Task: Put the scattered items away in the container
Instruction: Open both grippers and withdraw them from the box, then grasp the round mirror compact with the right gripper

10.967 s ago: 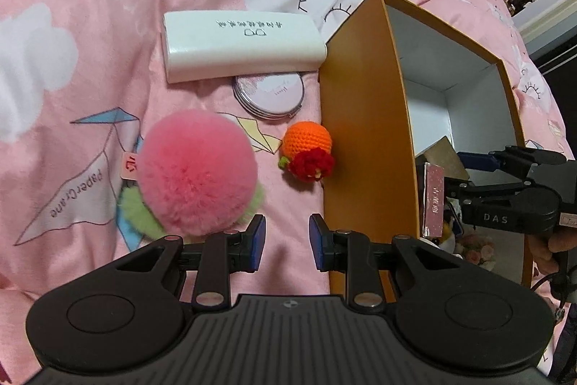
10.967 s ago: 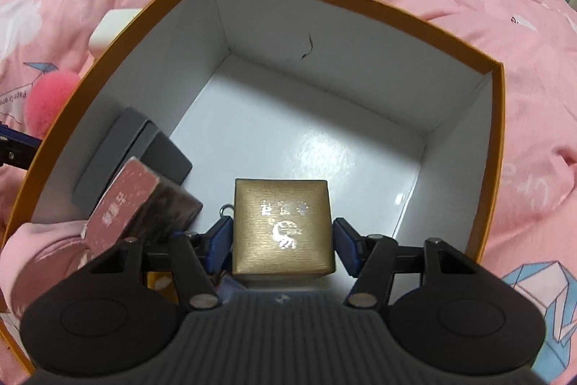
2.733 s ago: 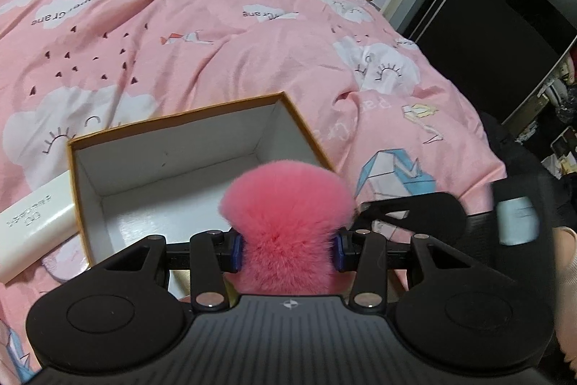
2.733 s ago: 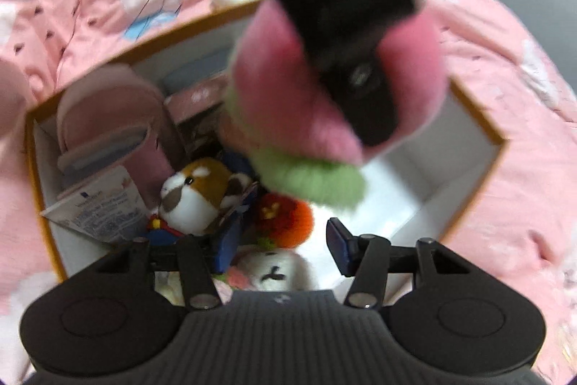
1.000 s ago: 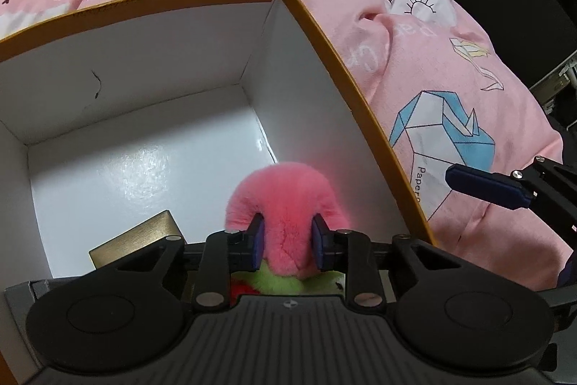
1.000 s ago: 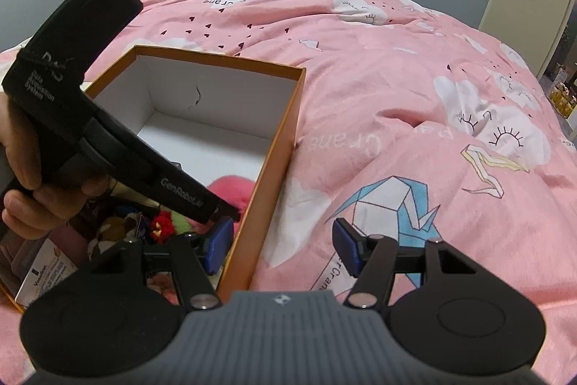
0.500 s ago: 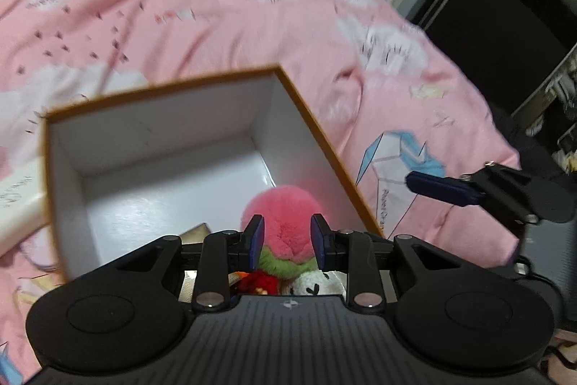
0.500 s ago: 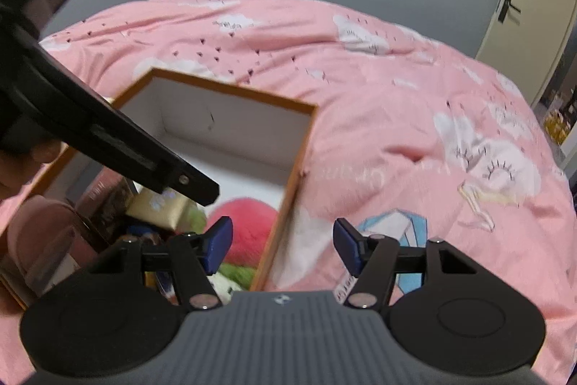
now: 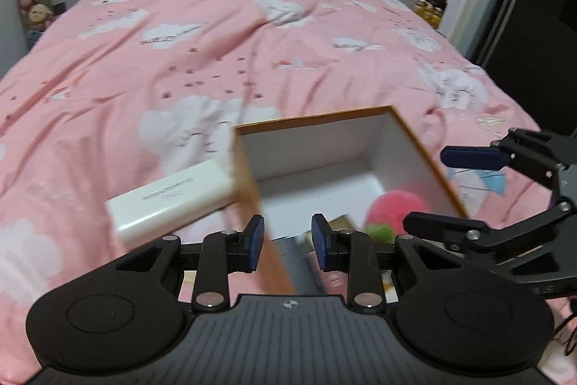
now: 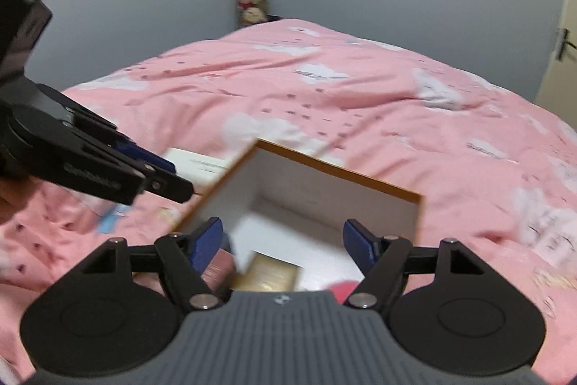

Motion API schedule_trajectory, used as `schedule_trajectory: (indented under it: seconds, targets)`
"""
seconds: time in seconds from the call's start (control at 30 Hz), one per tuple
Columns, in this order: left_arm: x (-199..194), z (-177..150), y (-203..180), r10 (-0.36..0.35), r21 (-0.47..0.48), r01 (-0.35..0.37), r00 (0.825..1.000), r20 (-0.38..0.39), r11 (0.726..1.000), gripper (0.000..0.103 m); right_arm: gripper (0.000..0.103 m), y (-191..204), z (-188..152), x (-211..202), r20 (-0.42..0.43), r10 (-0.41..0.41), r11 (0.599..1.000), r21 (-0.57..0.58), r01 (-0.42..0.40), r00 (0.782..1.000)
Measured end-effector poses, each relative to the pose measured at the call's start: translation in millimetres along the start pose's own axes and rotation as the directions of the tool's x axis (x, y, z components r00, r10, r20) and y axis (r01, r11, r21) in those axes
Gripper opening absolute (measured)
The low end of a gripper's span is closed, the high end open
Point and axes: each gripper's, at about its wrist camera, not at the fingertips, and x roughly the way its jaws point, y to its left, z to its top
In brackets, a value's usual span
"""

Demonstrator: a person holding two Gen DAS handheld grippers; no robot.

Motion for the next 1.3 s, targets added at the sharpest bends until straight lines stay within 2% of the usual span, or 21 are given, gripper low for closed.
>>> schedule_trajectory:
  seconds: [0.2,0.33,0.43,0.53,0.67,0.83,0.97,1.07,1.3]
  targets:
    - [-7.4,-15.0,30.0,0.097,-0.042,-0.097,0.995,-0.009,0.994,0.033,0.076,46.4,20.6,19.1,-0.019,0.073,0.988,-0.136,-0.075,0.997]
    - [-5.0,-28.6,46.6,0.161,-0.052,-0.162,0.986,-0.033,0.985,0.033,0.074,76.0,28.4,39.6,-0.062,0.083,0.960,-0.265,-0.096,0.995]
    - [-4.3,-37.7,57.8,0.209,-0.046,-0.211,0.976,-0.054,0.976,0.033,0.073,94.0,31.4,52.9,-0.073,0.081,0.921,-0.376,-0.102,0.994]
    - [-6.8,-44.8,68.2,0.217,-0.046,-0.220,0.974,-0.067,0.974,0.034,0.073,108.7,32.9,69.3,-0.082,0.070,0.874,-0.475,-0.101,0.994]
    - [-8.3,-53.3,80.5,0.235,-0.062,-0.241,0.969,-0.081,0.969,0.034,0.075,130.5,31.8,96.6,-0.134,0.051,0.771,-0.624,-0.125,0.990]
    - [-1.2,-59.8,99.2,0.278,-0.108,-0.291,0.953,-0.124,0.951,0.034,0.072,148.4,29.8,136.0,-0.268,0.030,0.686,-0.695,-0.215,0.963]
    - [3.2,-62.8,107.5,0.298,-0.095,-0.313,0.944,-0.145,0.945,0.034,0.059,158.1,23.1,163.9,-0.335,-0.013,0.613,-0.747,-0.257,0.942]
    - [9.1,-63.9,113.5,0.285,-0.102,-0.305,0.943,-0.175,0.947,0.034,0.057,161.1,21.7,178.9,-0.376,-0.033,0.573,-0.767,-0.290,0.926]
    - [20.4,-64.2,127.2,0.262,-0.148,-0.294,0.943,-0.206,0.944,0.034,0.057,159.4,21.6,213.0,-0.478,-0.098,0.554,-0.755,-0.351,0.873]
